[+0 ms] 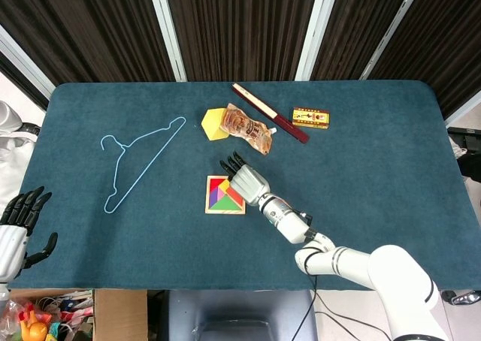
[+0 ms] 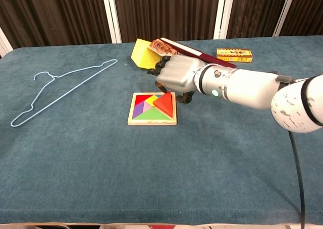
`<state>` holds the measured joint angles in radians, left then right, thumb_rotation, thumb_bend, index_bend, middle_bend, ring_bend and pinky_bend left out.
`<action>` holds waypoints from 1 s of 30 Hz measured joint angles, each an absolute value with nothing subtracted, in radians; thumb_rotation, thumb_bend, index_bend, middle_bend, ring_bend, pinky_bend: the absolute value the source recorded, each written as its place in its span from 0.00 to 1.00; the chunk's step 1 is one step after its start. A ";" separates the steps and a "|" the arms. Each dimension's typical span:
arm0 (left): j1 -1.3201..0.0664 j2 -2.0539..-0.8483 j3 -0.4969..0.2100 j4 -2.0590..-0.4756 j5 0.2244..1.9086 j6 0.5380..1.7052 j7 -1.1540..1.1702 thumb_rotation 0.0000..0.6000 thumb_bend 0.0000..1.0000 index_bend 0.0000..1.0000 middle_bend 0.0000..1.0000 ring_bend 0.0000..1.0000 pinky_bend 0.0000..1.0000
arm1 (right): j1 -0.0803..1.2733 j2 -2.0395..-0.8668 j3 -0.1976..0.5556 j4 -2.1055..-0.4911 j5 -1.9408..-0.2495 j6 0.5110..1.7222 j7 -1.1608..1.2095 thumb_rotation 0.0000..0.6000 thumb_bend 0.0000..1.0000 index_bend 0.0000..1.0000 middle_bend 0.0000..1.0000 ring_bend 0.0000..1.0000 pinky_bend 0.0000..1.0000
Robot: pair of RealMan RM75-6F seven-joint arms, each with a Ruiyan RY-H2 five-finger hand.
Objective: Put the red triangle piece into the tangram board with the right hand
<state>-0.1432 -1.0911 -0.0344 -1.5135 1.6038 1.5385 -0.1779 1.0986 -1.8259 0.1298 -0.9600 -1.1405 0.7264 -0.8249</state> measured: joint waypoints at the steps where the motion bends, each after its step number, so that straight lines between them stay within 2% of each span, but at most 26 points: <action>1: -0.143 -1.091 -0.034 -1.514 1.604 1.539 -0.178 1.00 0.46 0.00 0.00 0.00 0.07 | 1.099 -1.826 0.131 -0.960 -1.141 0.727 -0.822 1.00 0.54 0.47 0.07 0.00 0.00; 18: -0.143 -1.091 -0.034 -1.511 1.604 1.540 -0.181 1.00 0.46 0.00 0.00 0.00 0.07 | 1.105 -1.850 0.132 -0.922 -1.139 0.716 -0.814 1.00 0.54 0.48 0.07 0.00 0.00; 30: -0.143 -1.091 -0.033 -1.513 1.608 1.540 -0.177 1.00 0.46 0.00 0.00 0.00 0.07 | 1.097 -1.833 0.119 -0.957 -1.147 0.725 -0.834 1.00 0.54 0.49 0.07 0.00 0.00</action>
